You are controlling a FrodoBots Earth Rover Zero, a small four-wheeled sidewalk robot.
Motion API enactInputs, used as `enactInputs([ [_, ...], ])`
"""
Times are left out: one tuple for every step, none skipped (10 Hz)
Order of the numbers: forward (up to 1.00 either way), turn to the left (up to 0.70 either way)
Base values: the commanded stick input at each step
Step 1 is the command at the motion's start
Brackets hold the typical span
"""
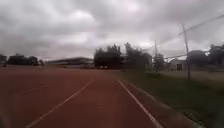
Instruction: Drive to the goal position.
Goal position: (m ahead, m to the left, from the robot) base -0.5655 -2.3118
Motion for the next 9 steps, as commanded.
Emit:
enactInputs([
  [0.70, 0.00],
  [0.70, -0.08],
  [0.70, 0.00],
  [0.70, 0.00],
  [0.70, 0.00],
  [0.70, 0.00],
  [0.70, 0.00],
  [0.70, 0.00],
  [0.70, 0.00],
])
